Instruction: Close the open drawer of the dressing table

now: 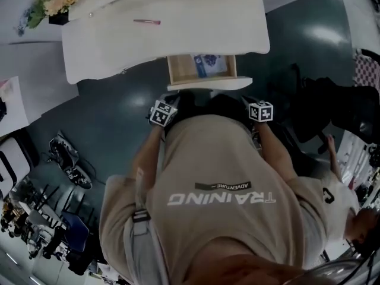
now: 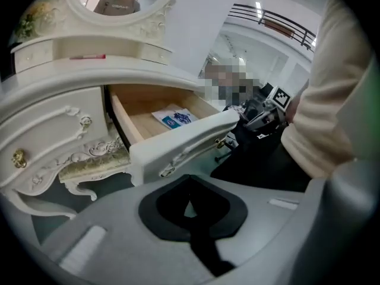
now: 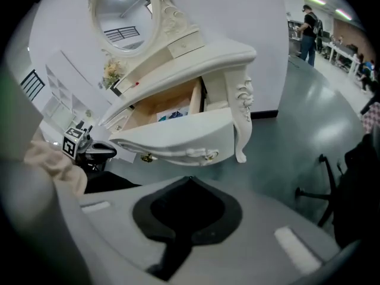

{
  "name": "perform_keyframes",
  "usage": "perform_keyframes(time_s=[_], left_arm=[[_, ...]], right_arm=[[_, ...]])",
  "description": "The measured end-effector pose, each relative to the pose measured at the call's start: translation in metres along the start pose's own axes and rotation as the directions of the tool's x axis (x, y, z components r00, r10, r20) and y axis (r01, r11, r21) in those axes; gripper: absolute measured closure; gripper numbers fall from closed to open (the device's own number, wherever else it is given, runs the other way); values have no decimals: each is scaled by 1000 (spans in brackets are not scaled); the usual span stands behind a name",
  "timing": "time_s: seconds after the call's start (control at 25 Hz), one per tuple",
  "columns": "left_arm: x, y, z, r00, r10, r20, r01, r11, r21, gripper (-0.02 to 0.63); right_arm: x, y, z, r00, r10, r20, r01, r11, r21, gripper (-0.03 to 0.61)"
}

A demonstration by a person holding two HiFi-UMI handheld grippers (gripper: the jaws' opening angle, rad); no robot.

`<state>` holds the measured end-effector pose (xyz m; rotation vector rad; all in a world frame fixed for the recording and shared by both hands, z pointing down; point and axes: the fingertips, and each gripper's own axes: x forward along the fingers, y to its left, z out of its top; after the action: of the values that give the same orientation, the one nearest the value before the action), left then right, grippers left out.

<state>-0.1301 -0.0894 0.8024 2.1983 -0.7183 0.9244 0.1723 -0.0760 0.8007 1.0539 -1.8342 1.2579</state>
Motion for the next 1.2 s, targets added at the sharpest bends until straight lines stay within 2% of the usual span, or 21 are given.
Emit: perform_keyframes(time_s=[0.16,0.36,0.44,0.6,0.8,0.96,1.2], left_arm=[[5,10,1,1000,-9,-9,8,998,-57,612],[11,14,17,1000,-5,-26,2,991,-136,614],[14,14,15,998,6,-55,-15,988,-152,612],[16,16,12,995,37,-90,-58,971,-232,613],[26,28,35,993,68,-99,-94,950,-298,612],[33,38,58,992,90,-83,-113,939,-324,613],[42,52,95,993,109,-50,-120,945,-305,612]], right_arm=[[10,5,18,999,-5,-39,4,999,-36,575],[28,0,35,992,27,-120,-46,986,-162,575],[31,0,34,989,48,-143,-76,979,-191,575],[34,-1,26,977,120,-178,-158,964,-216,575],[41,-20,48,965,179,-194,-219,952,-214,575],[42,-30,71,961,206,-184,-246,942,-230,575],[42,-40,109,959,234,-160,-268,932,-245,575]])
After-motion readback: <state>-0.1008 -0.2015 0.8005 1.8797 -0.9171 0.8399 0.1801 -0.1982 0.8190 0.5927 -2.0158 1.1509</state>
